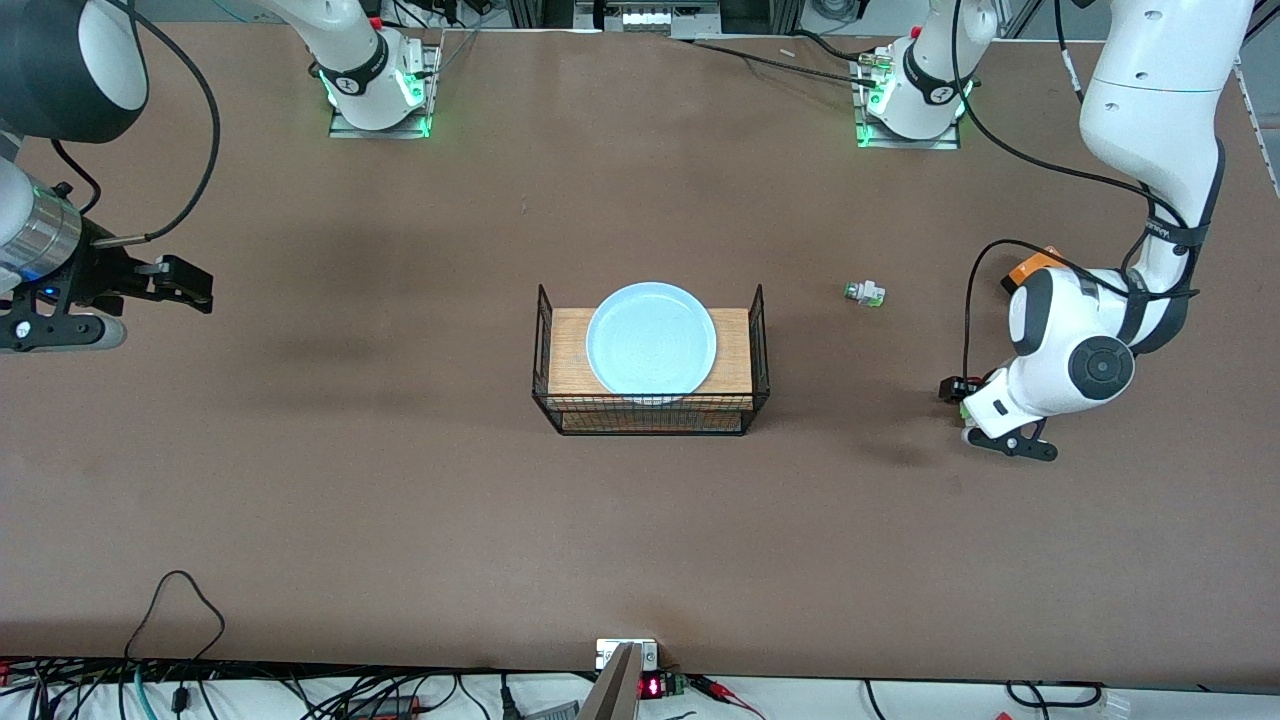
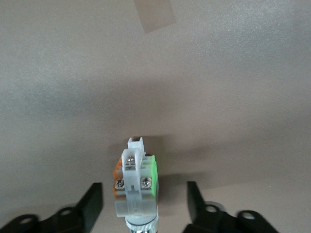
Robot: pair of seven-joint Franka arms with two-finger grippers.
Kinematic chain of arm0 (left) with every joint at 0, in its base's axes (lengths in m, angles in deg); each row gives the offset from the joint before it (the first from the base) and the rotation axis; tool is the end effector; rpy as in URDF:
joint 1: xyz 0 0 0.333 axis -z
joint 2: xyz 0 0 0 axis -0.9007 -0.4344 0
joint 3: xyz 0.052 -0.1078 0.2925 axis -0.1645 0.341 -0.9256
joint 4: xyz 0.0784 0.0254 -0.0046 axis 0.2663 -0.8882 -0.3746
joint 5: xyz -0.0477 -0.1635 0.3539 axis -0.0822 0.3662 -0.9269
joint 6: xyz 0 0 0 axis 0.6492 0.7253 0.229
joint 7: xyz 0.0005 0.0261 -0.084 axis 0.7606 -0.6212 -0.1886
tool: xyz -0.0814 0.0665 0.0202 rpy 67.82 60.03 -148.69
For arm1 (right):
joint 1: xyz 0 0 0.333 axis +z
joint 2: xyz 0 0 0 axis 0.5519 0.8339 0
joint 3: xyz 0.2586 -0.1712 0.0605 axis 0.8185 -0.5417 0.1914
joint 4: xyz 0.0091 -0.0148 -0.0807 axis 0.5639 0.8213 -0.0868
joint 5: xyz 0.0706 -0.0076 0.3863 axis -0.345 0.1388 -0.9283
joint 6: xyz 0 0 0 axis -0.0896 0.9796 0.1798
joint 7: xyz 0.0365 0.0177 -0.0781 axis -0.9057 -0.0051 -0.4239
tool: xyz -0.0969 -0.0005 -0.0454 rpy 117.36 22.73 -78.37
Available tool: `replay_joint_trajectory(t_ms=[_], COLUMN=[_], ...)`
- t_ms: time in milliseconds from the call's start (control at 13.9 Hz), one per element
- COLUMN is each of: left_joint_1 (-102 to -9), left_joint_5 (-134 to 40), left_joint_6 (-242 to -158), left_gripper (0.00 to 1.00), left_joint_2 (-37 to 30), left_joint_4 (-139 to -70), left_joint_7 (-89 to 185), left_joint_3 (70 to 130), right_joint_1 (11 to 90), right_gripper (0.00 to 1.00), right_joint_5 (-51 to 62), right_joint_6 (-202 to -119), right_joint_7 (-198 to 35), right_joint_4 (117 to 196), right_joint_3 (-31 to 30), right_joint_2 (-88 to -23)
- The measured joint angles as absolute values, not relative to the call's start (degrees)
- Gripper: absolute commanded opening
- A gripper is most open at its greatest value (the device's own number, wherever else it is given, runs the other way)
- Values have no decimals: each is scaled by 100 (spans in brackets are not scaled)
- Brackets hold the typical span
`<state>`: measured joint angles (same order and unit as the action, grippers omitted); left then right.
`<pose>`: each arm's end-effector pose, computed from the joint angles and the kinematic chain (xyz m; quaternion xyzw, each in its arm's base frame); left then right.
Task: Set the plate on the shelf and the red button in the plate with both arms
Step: 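Grasp the white red-button switch with the left gripper, then carry the switch with the left gripper over the blue plate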
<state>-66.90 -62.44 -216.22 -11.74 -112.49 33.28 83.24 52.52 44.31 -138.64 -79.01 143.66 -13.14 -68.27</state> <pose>0.6193 0.0137 0.1806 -0.9915 0.1017 0.0776 0.0230 0.6103 0.0216 0.5589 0.9981 0.0348 -0.0243 0.0452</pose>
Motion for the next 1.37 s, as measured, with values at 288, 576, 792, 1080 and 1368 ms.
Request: replay_joint_trajectory(t_ms=[288, 576, 792, 1080, 1368], left_joint_1=[-6691, -6489, -6341, -6320, -6073], left_joint_5=[-6245, -6246, -6222, -5418, -5171], left_joint_6=[-21602, -20799, -19144, -18035, -17923], left_gripper=[4, 6, 8, 9, 9], left_joint_2=[-1181, -831, -535, -452, -467], left_joint_4=[-11230, -10699, -9504, -8399, -8044], left_joint_7=[3321, 3278, 3299, 3678, 5218], left_joint_3=[8332, 8588, 9033, 9653, 10611], right_joint_1=[5244, 5250, 5263, 5260, 5240], right_gripper=[100, 100, 100, 100, 100], right_joint_5=[4431, 4396, 4396, 4396, 4389], right_joint_6=[-13865, -13808, -13695, -13243, -12960], right_joint_7=[-7901, -7829, -7758, -7713, -7697], right_joint_4=[14366, 14363, 14361, 14345, 14315], right_joint_3=[-1269, -1199, -1175, -1185, -1222], right_joint_2=[-6823, -6826, -6826, -6833, -6902])
